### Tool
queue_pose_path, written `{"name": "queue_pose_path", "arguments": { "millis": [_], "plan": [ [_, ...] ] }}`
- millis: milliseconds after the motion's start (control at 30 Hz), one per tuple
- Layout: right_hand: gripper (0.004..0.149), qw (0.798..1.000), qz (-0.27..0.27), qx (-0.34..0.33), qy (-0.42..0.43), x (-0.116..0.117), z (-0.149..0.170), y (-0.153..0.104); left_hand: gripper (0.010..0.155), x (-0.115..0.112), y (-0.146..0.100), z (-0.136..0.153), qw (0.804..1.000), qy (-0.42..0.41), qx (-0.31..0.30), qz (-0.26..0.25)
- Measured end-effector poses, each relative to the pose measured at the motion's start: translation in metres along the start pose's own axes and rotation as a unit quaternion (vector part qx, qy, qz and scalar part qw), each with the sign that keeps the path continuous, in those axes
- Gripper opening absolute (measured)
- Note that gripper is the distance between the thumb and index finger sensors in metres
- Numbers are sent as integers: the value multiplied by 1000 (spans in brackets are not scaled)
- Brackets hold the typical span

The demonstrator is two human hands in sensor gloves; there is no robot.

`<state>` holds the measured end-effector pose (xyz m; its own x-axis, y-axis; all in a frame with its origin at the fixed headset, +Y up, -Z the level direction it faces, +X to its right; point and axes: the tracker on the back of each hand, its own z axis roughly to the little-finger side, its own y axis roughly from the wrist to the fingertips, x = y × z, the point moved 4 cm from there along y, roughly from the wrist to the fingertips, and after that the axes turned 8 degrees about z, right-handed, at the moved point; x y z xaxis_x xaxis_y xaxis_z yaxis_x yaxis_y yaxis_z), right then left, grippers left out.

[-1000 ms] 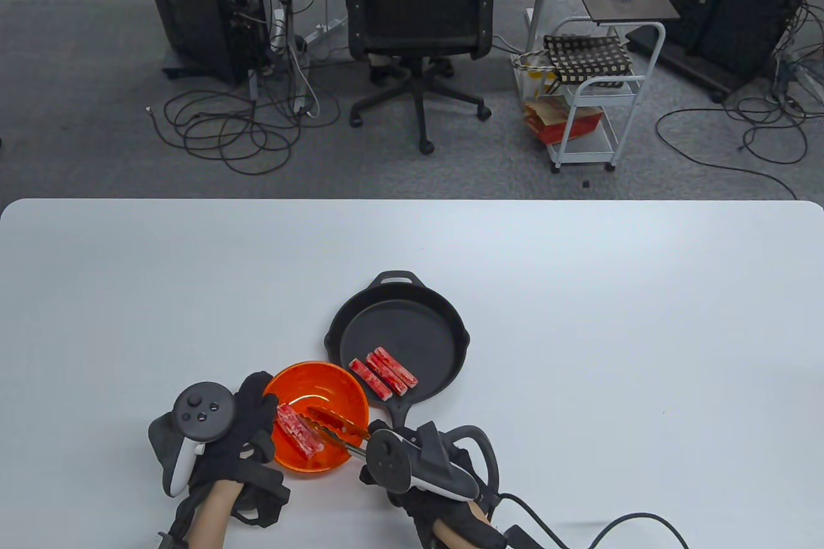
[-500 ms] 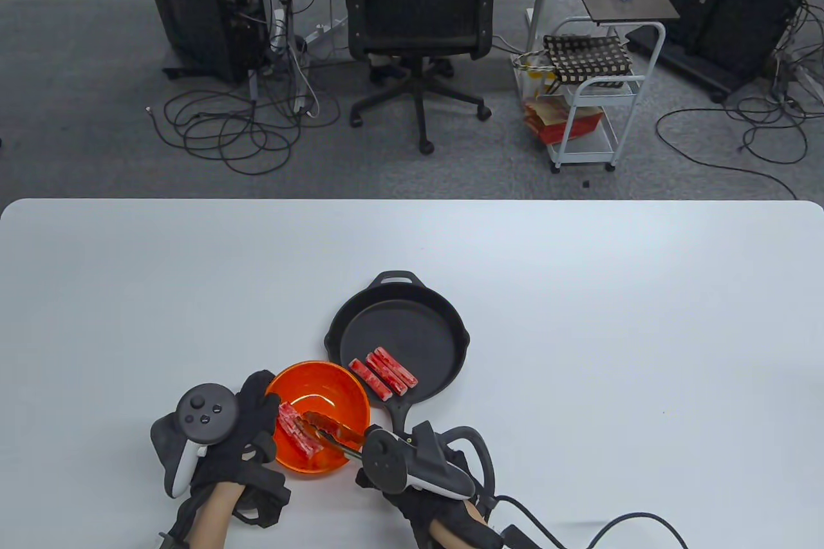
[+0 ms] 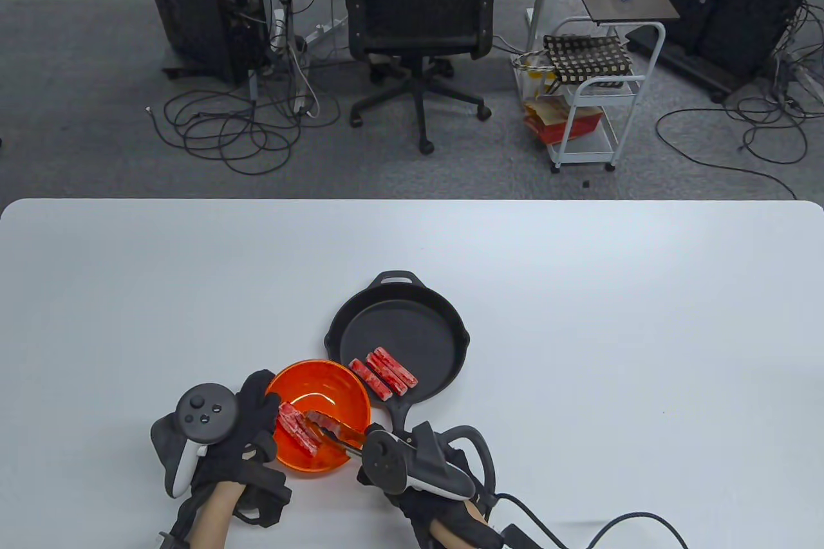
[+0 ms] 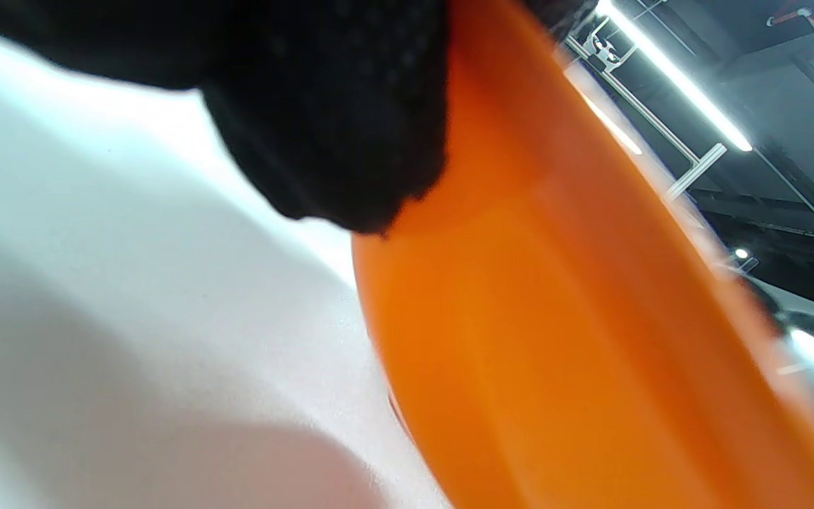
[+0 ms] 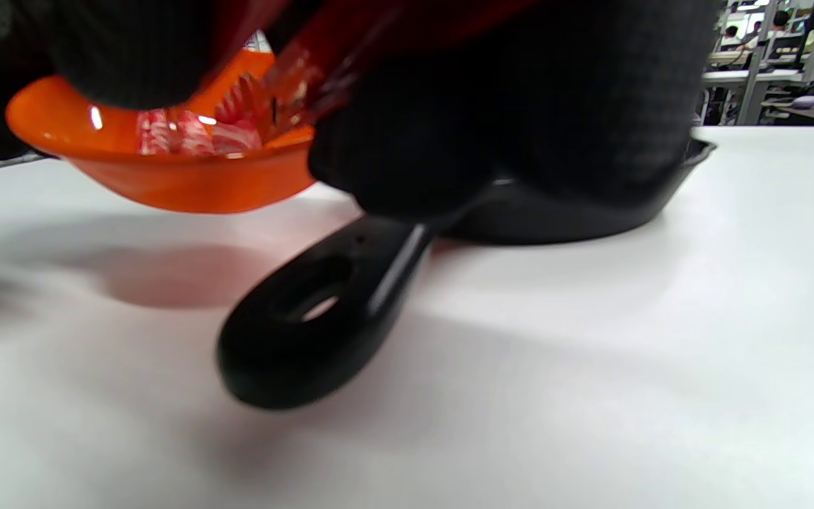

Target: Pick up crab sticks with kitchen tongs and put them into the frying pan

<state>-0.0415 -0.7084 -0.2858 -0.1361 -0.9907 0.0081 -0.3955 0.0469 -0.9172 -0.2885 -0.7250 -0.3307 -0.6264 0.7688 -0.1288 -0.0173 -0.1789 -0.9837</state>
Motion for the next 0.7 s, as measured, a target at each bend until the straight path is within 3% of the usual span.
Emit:
{"name": "queue_pose_path", "arguments": {
  "millis": [700],
  "plan": [
    [62, 998, 48, 28, 18, -22, 18, -4, 52, 2, 0, 2, 1000, -11, 3, 0]
  ]
}}
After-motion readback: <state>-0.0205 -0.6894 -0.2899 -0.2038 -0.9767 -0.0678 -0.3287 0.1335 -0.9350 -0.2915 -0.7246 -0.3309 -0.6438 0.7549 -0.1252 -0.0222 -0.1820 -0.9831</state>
